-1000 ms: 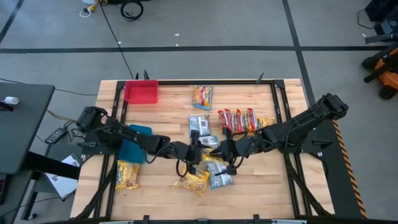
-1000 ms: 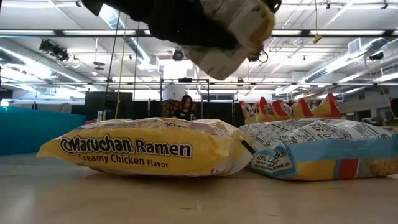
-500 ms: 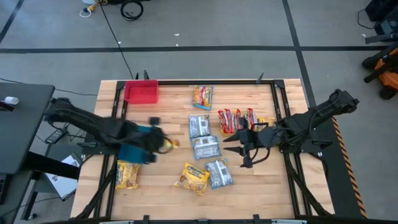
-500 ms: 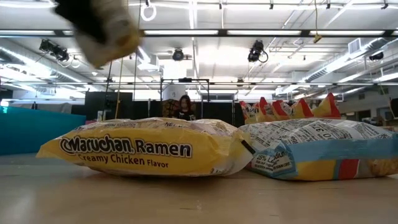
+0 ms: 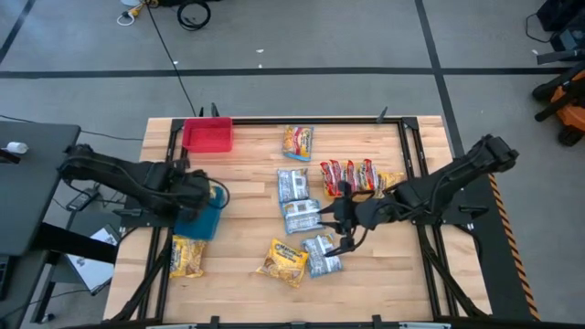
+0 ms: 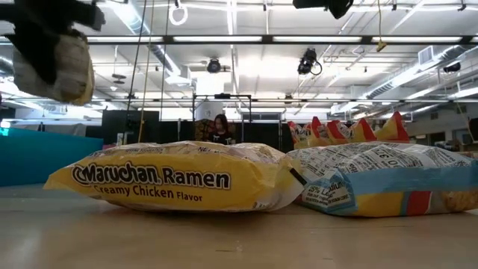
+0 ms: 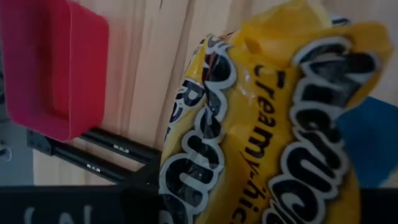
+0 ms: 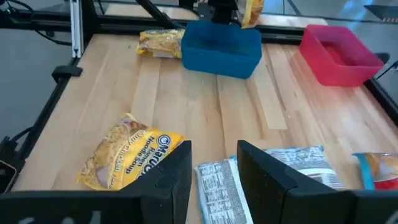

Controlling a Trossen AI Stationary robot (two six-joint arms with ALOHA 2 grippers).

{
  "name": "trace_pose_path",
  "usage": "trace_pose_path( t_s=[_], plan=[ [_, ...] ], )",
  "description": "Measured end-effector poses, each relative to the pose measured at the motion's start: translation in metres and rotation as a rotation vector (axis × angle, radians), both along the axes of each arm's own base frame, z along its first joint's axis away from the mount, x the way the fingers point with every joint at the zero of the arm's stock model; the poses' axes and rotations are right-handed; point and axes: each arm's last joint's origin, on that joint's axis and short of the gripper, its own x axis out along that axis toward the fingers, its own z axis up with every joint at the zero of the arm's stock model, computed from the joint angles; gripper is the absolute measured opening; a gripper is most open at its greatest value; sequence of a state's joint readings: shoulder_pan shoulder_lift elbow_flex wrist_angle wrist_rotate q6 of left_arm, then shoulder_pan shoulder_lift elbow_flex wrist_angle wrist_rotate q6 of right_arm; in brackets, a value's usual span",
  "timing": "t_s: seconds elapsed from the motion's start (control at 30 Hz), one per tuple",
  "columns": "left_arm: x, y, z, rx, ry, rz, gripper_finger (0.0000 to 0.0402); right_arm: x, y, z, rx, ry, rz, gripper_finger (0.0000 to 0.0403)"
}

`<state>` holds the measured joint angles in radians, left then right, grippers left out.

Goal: Sort Maruchan noodles
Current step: Put the yellow noodle pack into the blue bin

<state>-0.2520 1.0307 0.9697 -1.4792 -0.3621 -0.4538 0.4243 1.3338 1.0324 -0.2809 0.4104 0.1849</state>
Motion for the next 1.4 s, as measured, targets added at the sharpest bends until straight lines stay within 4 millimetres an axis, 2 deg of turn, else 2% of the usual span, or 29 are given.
trace_pose_path(
  t_s=[0.13,0.3,0.47,0.63,0.73,0.93,1.2,1.27,1.4],
  plan=[
    [0.001,0.008,-0.030,-0.025,0.069,0.034,0.0157,0.003,0.004,-0.005,0.024,0.027,0.044,0.0132],
    [0.008,0.010,-0.070,-0.101,0.024,-0.004,0.0157,0.000,0.012,-0.007,0.031,0.040,0.086,0.0132],
    [0.009,0.012,-0.075,-0.170,0.047,0.029,0.0157,-0.002,0.016,-0.007,0.028,0.046,0.102,0.0132],
    [0.022,0.012,-0.077,-0.280,-0.095,0.089,0.0158,-0.003,0.016,-0.007,0.024,0.045,0.105,0.0132],
    [0.025,0.015,-0.086,-0.321,-0.139,0.109,0.0158,-0.003,0.016,-0.007,0.021,0.047,0.107,0.0132],
    [0.027,0.020,-0.113,-0.380,-0.085,0.191,0.0159,-0.005,0.019,-0.008,0.032,0.066,0.131,0.0132],
    [0.026,0.021,-0.118,-0.494,-0.017,0.383,0.0159,-0.007,0.020,-0.011,0.032,0.096,0.128,0.0132],
    [0.025,0.019,-0.117,-0.535,0.005,0.347,0.0159,-0.008,0.020,-0.011,0.032,0.101,0.125,0.0132],
    [0.032,0.010,-0.109,-0.519,0.000,0.101,0.0156,-0.008,0.019,-0.012,0.029,0.105,0.124,0.0132]
  ],
)
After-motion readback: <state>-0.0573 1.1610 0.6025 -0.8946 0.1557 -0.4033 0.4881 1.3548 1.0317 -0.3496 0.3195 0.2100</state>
